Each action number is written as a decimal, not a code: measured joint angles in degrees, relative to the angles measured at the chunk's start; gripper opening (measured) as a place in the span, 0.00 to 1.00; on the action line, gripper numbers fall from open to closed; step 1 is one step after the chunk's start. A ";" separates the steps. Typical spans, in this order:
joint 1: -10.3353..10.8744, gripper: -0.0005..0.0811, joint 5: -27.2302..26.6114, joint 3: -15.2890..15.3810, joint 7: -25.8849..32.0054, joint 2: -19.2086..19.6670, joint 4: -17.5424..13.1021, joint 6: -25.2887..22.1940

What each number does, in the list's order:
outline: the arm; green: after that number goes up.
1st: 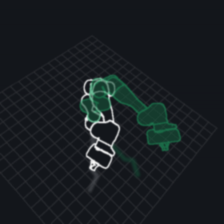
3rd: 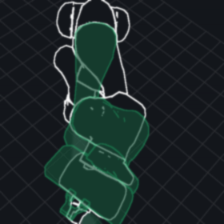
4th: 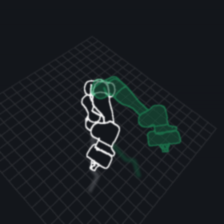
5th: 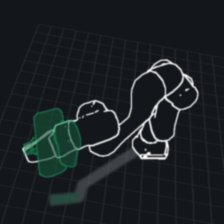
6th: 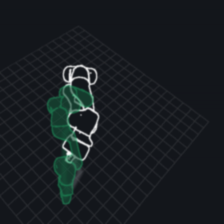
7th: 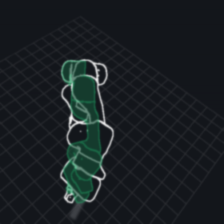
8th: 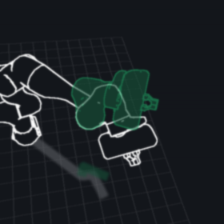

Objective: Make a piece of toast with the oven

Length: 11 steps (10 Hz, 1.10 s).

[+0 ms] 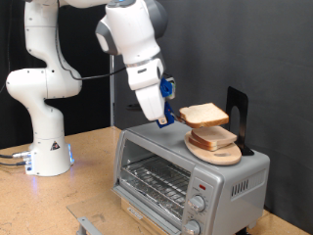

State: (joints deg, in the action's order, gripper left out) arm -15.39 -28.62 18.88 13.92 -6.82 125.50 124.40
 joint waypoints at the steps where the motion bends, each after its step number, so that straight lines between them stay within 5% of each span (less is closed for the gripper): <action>1: -0.03 0.33 -1.49 -0.69 1.35 -0.70 0.45 0.00; 4: -0.06 0.33 -4.16 -1.35 4.27 -1.14 1.07 -0.05; 7: -1.29 0.33 -7.85 -5.68 12.84 -2.79 1.92 -3.49; 11: -5.10 0.33 -2.28 -10.56 18.89 -3.67 2.64 -9.68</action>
State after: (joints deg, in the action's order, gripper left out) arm -20.48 -30.90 8.32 32.81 -10.48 128.15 114.73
